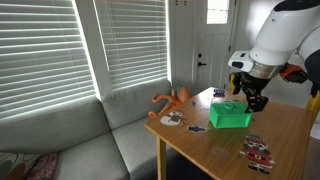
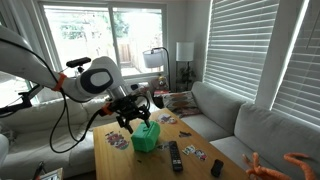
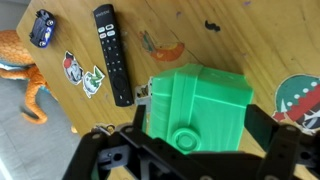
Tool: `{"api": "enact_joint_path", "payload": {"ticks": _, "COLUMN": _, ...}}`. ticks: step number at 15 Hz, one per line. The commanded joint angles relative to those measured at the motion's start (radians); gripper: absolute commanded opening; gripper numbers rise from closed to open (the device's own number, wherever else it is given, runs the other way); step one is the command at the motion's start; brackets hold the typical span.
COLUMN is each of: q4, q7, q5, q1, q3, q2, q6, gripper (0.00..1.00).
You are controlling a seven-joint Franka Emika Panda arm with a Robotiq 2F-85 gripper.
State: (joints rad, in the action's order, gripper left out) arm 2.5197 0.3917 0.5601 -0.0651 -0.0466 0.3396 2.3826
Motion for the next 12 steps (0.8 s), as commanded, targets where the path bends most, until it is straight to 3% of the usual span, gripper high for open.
{"api": "enact_joint_path", "payload": {"ticks": 1, "q4": 0.0, "q7": 0.082, "q5": -0.114, "q1": -0.004, "q3": 0.074, "q2": -0.012, "q6": 0.046, "gripper": 1.0}}
{"api": "enact_joint_path", "payload": {"ticks": 6, "q4": -0.018, "q7": 0.229, "q5": -0.339, "q1": -0.04, "q3": 0.147, "q2": -0.047, "q6": 0.089, "gripper": 1.0}}
{"api": "enact_joint_path", "payload": {"ticks": 12, "q4": -0.041, "q7": 0.326, "q5": -0.466, "q1": -0.058, "q3": 0.139, "q2": -0.067, "q6": 0.052, "gripper": 1.0}}
